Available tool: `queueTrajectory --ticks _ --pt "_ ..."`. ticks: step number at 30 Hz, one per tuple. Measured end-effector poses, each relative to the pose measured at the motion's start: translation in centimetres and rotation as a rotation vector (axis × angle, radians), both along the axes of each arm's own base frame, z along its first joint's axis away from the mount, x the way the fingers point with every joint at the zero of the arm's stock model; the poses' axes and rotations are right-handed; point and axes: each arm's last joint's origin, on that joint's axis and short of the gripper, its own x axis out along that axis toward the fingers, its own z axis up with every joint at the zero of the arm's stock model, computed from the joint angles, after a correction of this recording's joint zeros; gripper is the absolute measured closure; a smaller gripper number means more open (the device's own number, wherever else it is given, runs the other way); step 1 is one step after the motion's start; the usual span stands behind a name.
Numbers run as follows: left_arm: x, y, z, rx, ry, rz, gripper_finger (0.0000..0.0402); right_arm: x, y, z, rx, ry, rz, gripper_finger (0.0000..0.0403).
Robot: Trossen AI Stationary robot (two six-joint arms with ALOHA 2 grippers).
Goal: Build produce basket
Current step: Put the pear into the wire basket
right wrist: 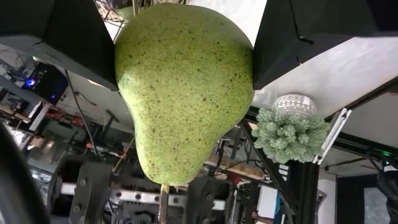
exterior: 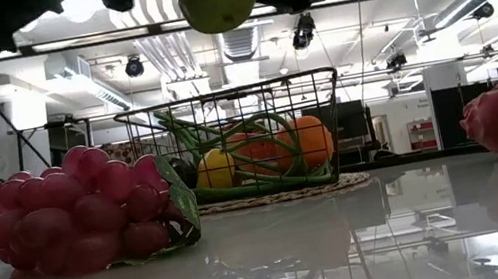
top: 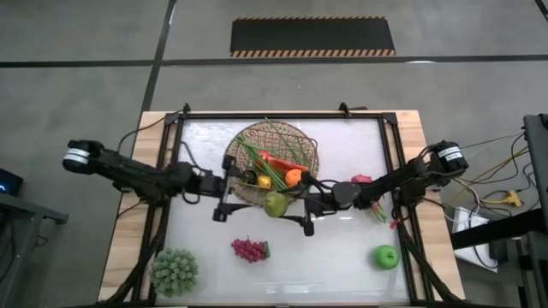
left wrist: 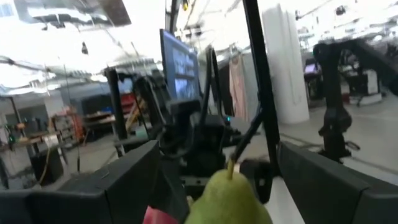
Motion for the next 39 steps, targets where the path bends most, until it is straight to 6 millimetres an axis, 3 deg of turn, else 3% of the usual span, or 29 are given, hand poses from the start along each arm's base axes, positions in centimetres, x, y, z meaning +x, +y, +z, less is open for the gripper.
queueTrajectory --ticks 7,16,22,30,39 --pt "3.5 -0.4 -1.3 0.001 0.094 0.0 0.0095 0.0 -0.1 -0.1 0.006 0.011 -0.016 0.0086" --pt "5.7 -0.8 -2.3 0.004 0.145 -0.003 0.0107 0.0 -0.1 -0.2 0.015 0.023 -0.018 0.0086" --pt "5.8 -0.8 -2.5 0.006 0.152 -0.004 0.015 0.0 -0.1 -0.2 0.014 0.024 -0.018 0.0089" --pt "5.7 -0.8 -2.5 0.007 0.153 -0.007 0.0257 0.0 -0.1 -0.3 0.012 0.027 -0.045 0.0077" --pt "5.7 -0.7 -2.5 0.007 0.156 0.001 0.0265 0.0 -0.2 -0.2 0.041 0.031 -0.068 0.0038"
